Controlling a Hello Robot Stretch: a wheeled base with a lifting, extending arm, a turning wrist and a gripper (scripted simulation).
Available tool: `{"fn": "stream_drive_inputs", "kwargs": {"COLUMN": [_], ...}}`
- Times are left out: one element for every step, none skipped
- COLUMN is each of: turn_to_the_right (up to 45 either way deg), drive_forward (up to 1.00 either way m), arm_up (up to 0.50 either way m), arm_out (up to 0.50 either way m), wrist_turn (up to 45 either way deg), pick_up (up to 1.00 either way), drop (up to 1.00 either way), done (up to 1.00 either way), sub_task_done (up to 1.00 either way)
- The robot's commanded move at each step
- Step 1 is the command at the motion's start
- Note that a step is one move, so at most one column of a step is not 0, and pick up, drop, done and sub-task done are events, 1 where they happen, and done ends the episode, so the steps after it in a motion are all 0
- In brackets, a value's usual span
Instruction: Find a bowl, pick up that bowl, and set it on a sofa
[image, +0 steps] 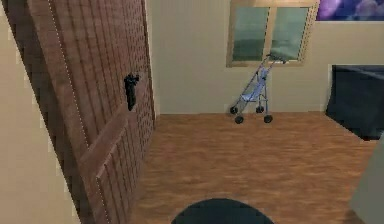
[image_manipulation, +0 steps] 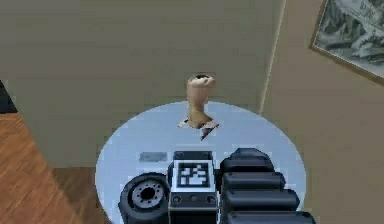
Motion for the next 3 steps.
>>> {"fn": "stream_drive_inputs", "kwargs": {"turn_to_the_right": [0.0, 45.0, 0.0], "drive_forward": [0.45, 0.00, 1.00], "arm_up": [0.00, 0.00, 0.00], "arm_out": [0.00, 0.00, 0.00], "wrist_turn": [0.0, 0.0, 0.0], "pick_up": [0.00, 0.00, 0.00], "drop": [0.00, 0.00, 0.00], "done": [0.00, 0.00, 0.00], "sub_task_done": [0.00, 0.00, 0.00]}}
